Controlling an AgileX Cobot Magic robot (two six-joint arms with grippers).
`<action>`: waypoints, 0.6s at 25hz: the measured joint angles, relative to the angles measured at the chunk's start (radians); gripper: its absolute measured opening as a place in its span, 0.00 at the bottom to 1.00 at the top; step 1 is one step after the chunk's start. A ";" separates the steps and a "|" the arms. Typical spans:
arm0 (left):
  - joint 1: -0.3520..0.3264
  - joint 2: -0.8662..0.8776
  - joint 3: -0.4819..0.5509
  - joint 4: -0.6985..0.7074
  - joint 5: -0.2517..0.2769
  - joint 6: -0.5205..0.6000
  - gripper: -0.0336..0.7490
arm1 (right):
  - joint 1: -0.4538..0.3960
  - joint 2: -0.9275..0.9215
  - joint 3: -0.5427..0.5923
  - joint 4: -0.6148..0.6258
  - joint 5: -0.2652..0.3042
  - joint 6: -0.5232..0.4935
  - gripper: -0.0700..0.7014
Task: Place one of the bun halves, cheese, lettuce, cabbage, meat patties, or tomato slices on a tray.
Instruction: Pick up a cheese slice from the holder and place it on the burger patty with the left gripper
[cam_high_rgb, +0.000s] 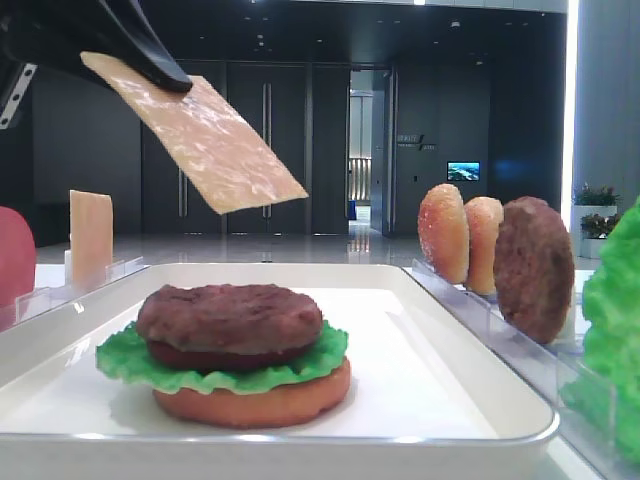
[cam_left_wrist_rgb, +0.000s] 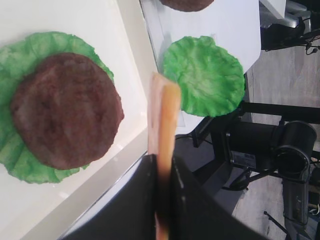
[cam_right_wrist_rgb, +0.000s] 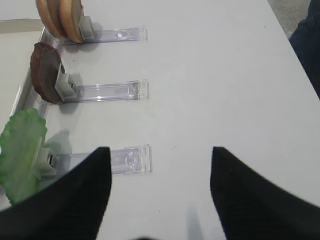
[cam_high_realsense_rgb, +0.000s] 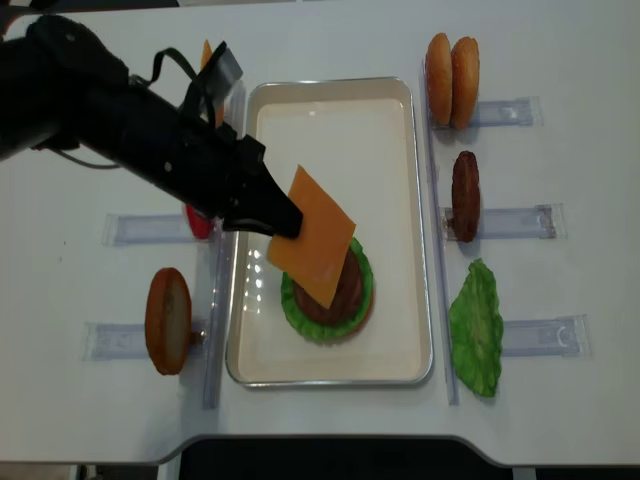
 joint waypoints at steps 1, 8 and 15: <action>0.000 0.000 0.010 -0.008 -0.011 0.013 0.08 | 0.000 0.000 0.000 0.000 0.000 0.000 0.63; -0.011 0.010 0.050 -0.086 -0.038 0.061 0.08 | 0.000 0.000 0.000 0.000 0.000 0.000 0.63; -0.064 0.092 0.050 -0.129 -0.062 0.100 0.08 | 0.000 0.000 0.000 0.000 0.000 0.000 0.63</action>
